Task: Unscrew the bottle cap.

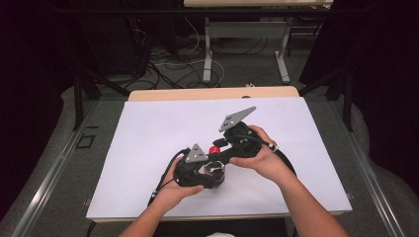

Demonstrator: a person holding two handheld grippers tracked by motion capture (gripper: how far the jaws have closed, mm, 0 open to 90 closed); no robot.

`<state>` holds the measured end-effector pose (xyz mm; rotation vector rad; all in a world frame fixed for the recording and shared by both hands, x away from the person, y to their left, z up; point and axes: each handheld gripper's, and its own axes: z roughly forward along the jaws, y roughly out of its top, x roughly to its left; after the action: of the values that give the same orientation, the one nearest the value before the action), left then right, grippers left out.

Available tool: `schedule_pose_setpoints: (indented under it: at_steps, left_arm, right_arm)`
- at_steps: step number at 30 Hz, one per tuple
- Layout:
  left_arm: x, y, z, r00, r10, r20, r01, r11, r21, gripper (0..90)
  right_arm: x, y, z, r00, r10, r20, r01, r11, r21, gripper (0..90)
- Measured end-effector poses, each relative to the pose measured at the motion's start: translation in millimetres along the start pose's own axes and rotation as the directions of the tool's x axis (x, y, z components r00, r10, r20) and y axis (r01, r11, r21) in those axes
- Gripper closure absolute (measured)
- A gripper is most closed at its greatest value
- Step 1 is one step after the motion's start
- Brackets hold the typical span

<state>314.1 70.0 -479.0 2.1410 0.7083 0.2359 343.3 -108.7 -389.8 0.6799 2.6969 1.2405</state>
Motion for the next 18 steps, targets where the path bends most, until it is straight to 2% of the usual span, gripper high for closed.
schedule_pose_setpoints:
  at_steps: [4, 6, 7, 9, 12, 15, 17, 18]
  left_arm:
    - [0.3, 0.2, -0.3, 1.0, -0.003, -0.004, 0.003, 1.0, -0.001, 30.0]
    - [0.0, 0.5, 0.8, 0.9999, 0.0, -0.012, 0.0, 0.9999, -0.015, 30.0]
    - [-0.4, 0.6, 1.0, 0.9999, 0.003, -0.012, -0.003, 0.9999, -0.014, 29.9]
    - [-0.9, 0.7, 1.2, 0.9999, 0.004, -0.011, -0.005, 0.9999, -0.013, 29.9]
    - [-1.2, 0.6, 1.2, 1.0, 0.002, -0.008, -0.002, 0.9999, -0.012, 30.0]
    - [-1.1, 0.6, 1.2, 1.0, 0.004, -0.008, -0.004, 0.9999, -0.01, 30.0]
    - [-0.9, 0.7, 0.5, 0.9999, 0.012, -0.008, -0.012, 0.9999, -0.004, 30.0]
    - [-1.6, 0.6, 0.9, 1.0, 0.004, -0.009, -0.004, 0.9999, -0.011, 30.0]
  right_arm:
    - [11.5, -3.4, 0.0, 0.9959, 0.04, 0.081, -0.037, 0.999, -0.038, 46.9]
    - [15.9, -4.1, 2.5, 0.9948, 0.033, 0.096, -0.03, 0.999, -0.035, 46.9]
    - [16.5, -4.4, 4.0, 0.9942, 0.013, 0.107, -0.009, 0.999, -0.038, 47.0]
    - [18.6, -4.3, 6.2, 0.9939, 0.013, 0.109, -0.008, 0.999, -0.043, 47.5]
    - [20.9, -4.5, 9.2, 0.9903, 0.014, 0.138, -0.006, 0.998, -0.055, 49.4]
    - [20.8, -4.3, 9.8, 0.9909, 0.005, 0.135, 0.002, 0.999, -0.049, 50.3]
    - [19.6, -3.2, 10.2, 0.9936, 0.01, 0.112, -0.005, 0.999, -0.045, 51.5]
    - [18.0, -2.7, 10.5, 0.9947, -0.002, 0.103, 0.007, 0.999, -0.044, 52.7]
